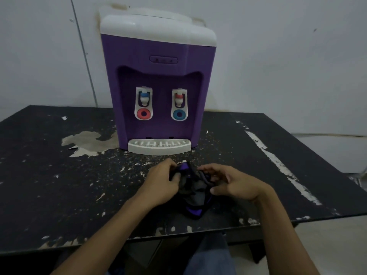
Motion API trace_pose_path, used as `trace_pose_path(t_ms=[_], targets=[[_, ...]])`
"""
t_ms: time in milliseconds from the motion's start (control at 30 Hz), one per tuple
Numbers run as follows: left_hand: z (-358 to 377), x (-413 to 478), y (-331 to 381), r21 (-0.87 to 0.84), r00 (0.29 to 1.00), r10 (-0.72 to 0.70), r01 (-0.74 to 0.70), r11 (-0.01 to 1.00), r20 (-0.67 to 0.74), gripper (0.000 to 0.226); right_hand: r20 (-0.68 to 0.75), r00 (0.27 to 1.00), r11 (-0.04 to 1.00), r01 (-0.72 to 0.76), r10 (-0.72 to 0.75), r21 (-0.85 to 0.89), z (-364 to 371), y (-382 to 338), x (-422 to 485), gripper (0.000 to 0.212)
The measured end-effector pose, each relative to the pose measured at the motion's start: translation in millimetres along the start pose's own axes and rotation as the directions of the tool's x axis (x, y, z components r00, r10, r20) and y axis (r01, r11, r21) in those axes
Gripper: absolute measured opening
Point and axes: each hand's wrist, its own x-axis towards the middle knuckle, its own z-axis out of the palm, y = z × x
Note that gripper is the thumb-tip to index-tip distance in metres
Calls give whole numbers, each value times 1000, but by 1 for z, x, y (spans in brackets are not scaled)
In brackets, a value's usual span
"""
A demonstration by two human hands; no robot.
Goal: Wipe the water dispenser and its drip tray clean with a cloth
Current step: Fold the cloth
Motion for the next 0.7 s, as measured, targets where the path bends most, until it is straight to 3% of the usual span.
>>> trace_pose_path(t_ms=[100, 233, 333, 433, 467, 533, 600, 700], targets=[[0, -1, -4, -239, 991, -117, 97, 966, -71, 13, -191, 981, 997, 37, -23, 68, 13, -4, 6, 29], [2, -2, -13, -494, 976, -215, 205, 845, 38, 15, -335, 940, 996, 84, -65, 40, 29, -9, 17, 13], [3, 1, -13, -677, 954, -285, 273, 683, 97, 16, -436, 899, 992, 90, -43, 88, 36, -18, 26, 15], [0, 3, -15, -816, 928, -304, 342, 467, 215, 34, -409, 910, 985, 125, -65, 121, 40, -28, 28, 22], [-1, 2, -17, -813, 928, -301, 343, 470, 217, 49, -403, 911, 981, 148, -85, 127, 41, -33, 26, 22], [-4, -2, -16, -702, 942, -308, 307, 642, 131, 70, -408, 908, 979, 158, -93, 129, 42, -38, 25, 19], [-1, -3, -16, -575, 940, -341, 270, 772, -16, 66, -396, 917, 989, 92, -39, 115, 39, -38, 22, 19], [-1, -1, -15, -667, 913, -400, 253, 701, -74, 32, -276, 953, 988, -92, 124, 123, 35, -32, 11, 28]])
